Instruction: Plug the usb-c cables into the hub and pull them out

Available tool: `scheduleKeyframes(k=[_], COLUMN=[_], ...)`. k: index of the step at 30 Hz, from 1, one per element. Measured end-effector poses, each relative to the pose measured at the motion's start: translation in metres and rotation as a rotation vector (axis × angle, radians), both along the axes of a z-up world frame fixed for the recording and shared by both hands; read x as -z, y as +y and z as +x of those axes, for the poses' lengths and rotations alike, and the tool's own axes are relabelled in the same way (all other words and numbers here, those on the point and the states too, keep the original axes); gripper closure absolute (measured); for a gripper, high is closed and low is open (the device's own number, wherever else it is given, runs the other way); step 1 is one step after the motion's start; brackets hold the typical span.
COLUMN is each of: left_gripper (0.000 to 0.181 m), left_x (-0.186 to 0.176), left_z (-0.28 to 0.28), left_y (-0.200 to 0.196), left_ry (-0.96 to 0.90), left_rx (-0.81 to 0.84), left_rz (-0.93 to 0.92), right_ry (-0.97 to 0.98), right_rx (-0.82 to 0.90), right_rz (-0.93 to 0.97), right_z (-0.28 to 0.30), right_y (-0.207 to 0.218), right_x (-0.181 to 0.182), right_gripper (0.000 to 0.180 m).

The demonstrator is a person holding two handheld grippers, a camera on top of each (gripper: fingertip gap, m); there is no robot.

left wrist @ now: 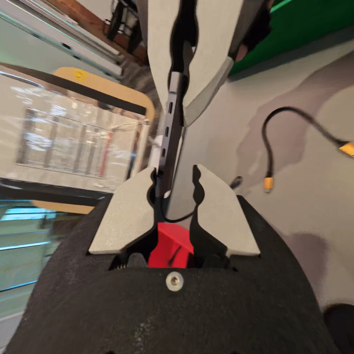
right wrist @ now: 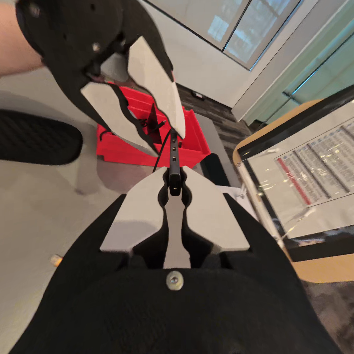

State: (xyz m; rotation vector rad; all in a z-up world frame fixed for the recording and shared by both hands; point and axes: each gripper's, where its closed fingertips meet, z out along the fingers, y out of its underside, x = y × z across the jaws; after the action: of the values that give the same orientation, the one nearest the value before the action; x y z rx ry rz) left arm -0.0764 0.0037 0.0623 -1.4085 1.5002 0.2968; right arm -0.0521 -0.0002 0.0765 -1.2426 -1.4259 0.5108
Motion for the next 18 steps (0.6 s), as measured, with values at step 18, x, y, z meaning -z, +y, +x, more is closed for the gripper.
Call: scheduleKeyframes(k=[18], left_gripper=[0.172], left_x=[0.063], left_z=[-0.019], left_y=[0.018], left_ry=[0.019], left_rx=[-0.294], left_rz=[-0.024], right_ry=[-0.207], right_rx=[0.099], right_rz=[0.055], right_z=[0.057], right_y=[0.019], right_x=[0.03], right_gripper=[0.152])
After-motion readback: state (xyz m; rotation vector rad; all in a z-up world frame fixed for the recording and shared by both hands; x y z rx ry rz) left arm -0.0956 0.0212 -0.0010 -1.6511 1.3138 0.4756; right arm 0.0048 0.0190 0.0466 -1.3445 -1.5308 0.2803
